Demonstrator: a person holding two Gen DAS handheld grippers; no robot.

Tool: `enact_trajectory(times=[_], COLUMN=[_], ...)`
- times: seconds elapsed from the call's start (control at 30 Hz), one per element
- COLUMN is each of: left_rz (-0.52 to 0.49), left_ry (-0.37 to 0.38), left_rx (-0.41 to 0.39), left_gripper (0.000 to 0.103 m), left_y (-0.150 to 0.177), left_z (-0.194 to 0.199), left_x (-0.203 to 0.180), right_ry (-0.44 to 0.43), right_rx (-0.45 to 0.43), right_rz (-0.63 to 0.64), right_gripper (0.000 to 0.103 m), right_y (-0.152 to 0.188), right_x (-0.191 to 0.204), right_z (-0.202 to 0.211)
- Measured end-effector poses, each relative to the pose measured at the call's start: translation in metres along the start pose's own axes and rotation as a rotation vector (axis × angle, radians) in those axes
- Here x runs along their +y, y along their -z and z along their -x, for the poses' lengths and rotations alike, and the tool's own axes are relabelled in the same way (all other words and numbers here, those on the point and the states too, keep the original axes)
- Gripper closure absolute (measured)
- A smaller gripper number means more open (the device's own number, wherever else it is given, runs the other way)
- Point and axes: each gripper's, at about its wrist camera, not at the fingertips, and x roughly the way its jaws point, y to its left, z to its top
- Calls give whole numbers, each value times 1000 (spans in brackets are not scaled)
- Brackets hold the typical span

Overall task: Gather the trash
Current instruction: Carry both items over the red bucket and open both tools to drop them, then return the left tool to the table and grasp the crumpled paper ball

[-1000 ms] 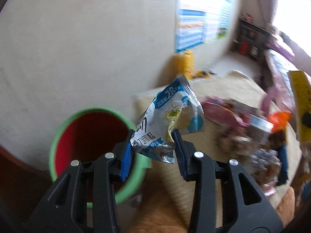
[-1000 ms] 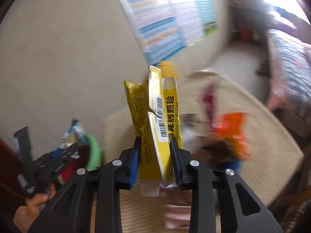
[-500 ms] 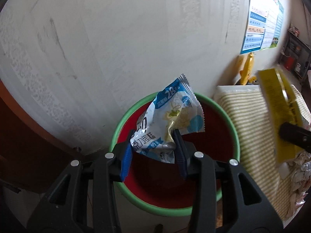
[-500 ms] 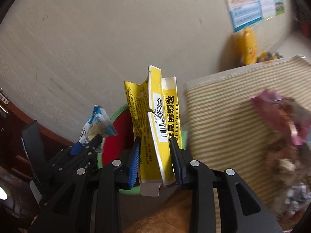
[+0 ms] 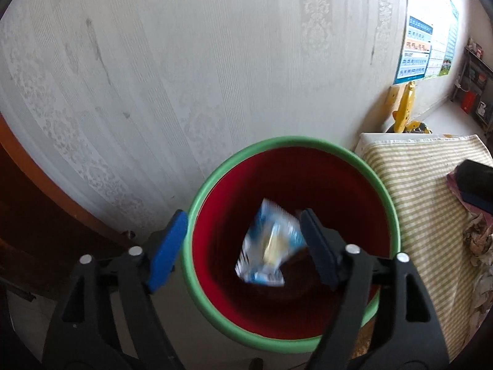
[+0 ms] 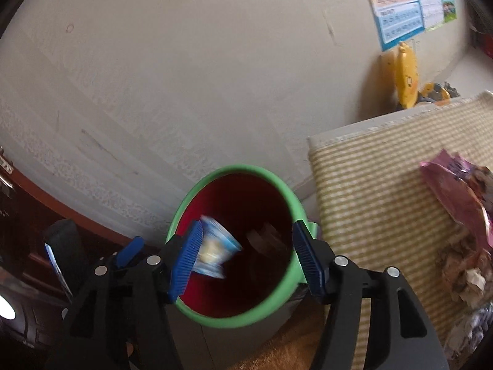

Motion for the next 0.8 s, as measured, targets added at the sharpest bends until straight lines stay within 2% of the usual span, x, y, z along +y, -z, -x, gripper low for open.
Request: enact_trajectory(times=[0.2,0.3,0.4,0.5,0.6,0.8], left_rz=[-26,-39,-19,-9,-43,-119], left_ry=[-29,-28,-36,20,78,152], left_rx=[-62,-94,-89,-62,-52,-64], left_gripper=[12,6,5,5,5,5], left_y=[0,0,2,2,2,4], left_z=[8,14,17,21,29,48], left_x=[-11,-18,-21,-29,-44,-82], right_ry=[51,80,119,157,209,339], right_rx=[-50,-69,-90,-114,-123,-164], right_rz=[-24,-17,-1,13,14,-72], right_gripper=[41,41,41,36,36,36], right_y=[17,26,39,51,67,97], right_x=[-22,-29,-35,-40,-52,-100], right_z=[39,57,77,93,108,141])
